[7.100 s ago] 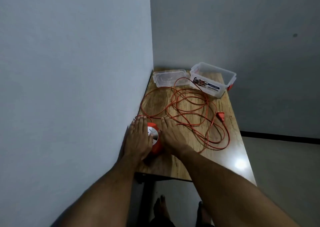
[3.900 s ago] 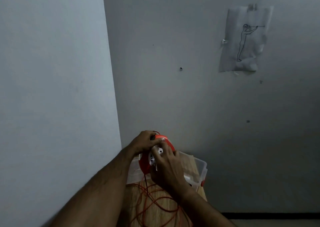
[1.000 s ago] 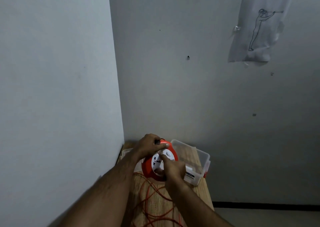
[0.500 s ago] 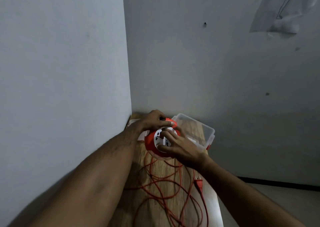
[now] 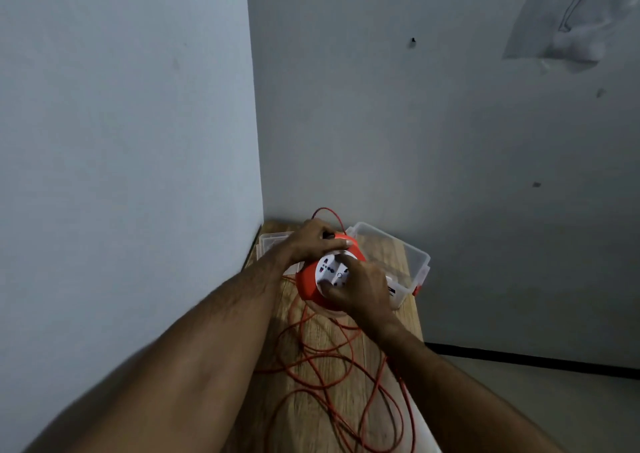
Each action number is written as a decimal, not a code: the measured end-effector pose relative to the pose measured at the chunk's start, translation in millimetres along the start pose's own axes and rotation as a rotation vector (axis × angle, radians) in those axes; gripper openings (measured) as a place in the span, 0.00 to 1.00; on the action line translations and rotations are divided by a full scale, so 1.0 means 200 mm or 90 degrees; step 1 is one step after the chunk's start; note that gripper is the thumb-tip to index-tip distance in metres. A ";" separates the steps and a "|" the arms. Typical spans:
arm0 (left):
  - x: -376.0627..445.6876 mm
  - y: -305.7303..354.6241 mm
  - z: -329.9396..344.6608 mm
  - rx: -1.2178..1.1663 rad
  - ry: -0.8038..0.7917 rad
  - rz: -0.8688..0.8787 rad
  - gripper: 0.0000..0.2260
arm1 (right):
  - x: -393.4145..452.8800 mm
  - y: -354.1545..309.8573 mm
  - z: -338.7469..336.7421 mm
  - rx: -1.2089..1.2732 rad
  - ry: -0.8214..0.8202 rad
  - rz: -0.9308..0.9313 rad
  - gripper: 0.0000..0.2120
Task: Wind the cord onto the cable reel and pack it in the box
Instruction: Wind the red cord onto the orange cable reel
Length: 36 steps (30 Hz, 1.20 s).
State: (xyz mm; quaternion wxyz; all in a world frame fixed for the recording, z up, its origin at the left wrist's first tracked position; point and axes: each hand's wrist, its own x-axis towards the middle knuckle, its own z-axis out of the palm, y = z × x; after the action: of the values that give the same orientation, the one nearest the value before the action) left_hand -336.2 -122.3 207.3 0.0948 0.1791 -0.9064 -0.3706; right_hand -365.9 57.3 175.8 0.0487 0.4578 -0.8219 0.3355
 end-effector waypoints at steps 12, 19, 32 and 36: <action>-0.02 -0.06 0.00 0.003 -0.017 0.013 0.17 | -0.06 -0.14 0.09 0.285 0.135 0.381 0.12; -0.03 -0.09 -0.02 0.000 -0.021 -0.009 0.22 | -0.10 0.02 0.06 -0.289 -0.063 -0.310 0.31; -0.06 -0.01 0.02 -0.011 -0.025 0.028 0.14 | -0.04 -0.01 0.03 -0.170 -0.059 -0.157 0.24; -0.06 -0.03 0.01 0.012 0.002 0.000 0.20 | -0.04 -0.05 0.03 -0.029 -0.036 0.002 0.23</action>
State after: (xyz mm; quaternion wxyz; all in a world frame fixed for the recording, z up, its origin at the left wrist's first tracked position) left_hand -324.0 -120.4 200.2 0.0943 0.1805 -0.9097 -0.3620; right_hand -351.6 55.4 172.8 0.0354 0.4646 -0.8311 0.3037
